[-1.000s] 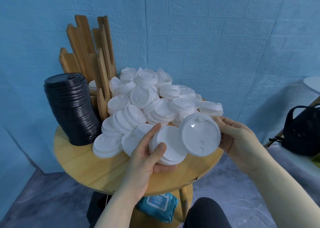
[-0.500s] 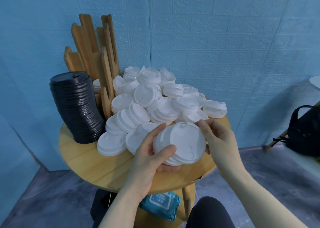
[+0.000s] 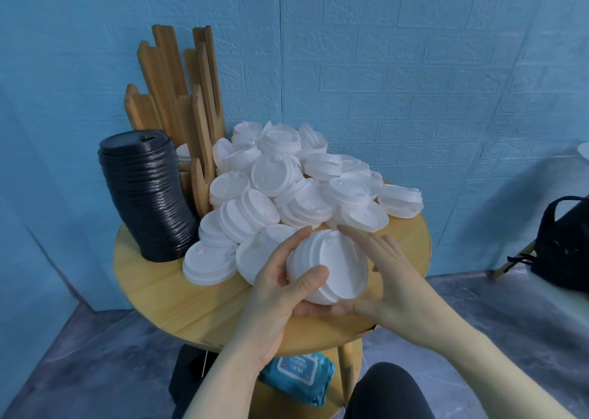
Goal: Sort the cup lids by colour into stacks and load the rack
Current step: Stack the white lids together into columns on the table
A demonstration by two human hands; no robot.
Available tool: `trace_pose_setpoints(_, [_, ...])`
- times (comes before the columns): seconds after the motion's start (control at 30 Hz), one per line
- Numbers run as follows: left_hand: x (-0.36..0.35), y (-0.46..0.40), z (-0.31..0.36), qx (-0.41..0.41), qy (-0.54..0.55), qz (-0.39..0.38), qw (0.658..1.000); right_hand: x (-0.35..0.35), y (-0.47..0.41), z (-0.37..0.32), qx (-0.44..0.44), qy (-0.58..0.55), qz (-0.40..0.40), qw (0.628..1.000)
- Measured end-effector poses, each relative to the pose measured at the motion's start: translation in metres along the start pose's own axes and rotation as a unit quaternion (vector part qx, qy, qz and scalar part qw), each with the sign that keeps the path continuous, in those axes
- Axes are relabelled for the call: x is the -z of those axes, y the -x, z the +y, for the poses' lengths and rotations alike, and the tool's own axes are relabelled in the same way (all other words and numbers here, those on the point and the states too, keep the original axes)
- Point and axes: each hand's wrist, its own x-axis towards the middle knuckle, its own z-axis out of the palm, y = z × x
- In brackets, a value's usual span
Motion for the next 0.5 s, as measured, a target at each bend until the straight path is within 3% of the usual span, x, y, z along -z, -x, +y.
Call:
trace_pose_setpoints(0.1, [-0.001, 0.0, 0.002, 0.006, -0.017, -0.006, 1.0, 0.012, -0.004, 0.002, 0.079, 0.109, -0.045, 0.99])
trace_pose_setpoints(0.23, [-0.001, 0.001, 0.001, 0.004, -0.029, -0.009, 1.0, 0.013, -0.007, -0.001, 0.133, 0.256, -0.047, 0.956])
trace_pose_setpoints(0.37, [-0.002, 0.002, 0.001, -0.01, -0.024, -0.007, 1.0, 0.012, -0.005, 0.001, 0.108, 0.115, -0.096, 0.983])
trace_pose_setpoints(0.5, [-0.003, 0.003, 0.002, -0.024, -0.029, -0.01, 0.999, 0.0, -0.001, 0.004, 0.057, -0.009, -0.032, 0.998])
